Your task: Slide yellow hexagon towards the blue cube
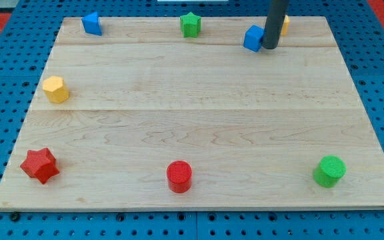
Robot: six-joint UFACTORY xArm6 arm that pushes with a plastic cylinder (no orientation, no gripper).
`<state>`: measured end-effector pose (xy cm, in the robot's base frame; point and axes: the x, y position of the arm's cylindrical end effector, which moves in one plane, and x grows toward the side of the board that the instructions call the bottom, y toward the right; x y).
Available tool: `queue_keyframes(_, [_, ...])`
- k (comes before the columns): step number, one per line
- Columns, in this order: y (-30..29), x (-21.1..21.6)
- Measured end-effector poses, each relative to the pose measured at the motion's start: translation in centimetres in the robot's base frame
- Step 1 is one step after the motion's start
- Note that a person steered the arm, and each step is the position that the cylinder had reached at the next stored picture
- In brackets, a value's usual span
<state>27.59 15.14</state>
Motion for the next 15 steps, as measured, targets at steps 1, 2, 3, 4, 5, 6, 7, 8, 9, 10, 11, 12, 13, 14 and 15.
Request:
queue_keyframes(1, [-0.4, -0.1])
queue_keyframes(2, [-2.0, -0.1])
queue_keyframes(3, [-1.7, 4.6])
queue_keyframes(4, [-10.4, 10.9])
queue_keyframes(5, [-21.4, 17.3])
queue_keyframes(6, [-34.3, 19.8])
queue_keyframes(7, [-43.2, 18.2])
queue_keyframes(8, [-39.5, 12.6])
queue_keyframes(9, [-33.7, 7.2])
queue_keyframes(10, [-38.8, 7.6])
queue_keyframes(11, [-39.2, 5.0])
queue_keyframes(12, [-30.6, 2.0])
queue_keyframes(13, [-24.6, 2.0])
queue_keyframes(14, [-29.2, 5.9])
queue_keyframes(15, [-22.6, 5.4])
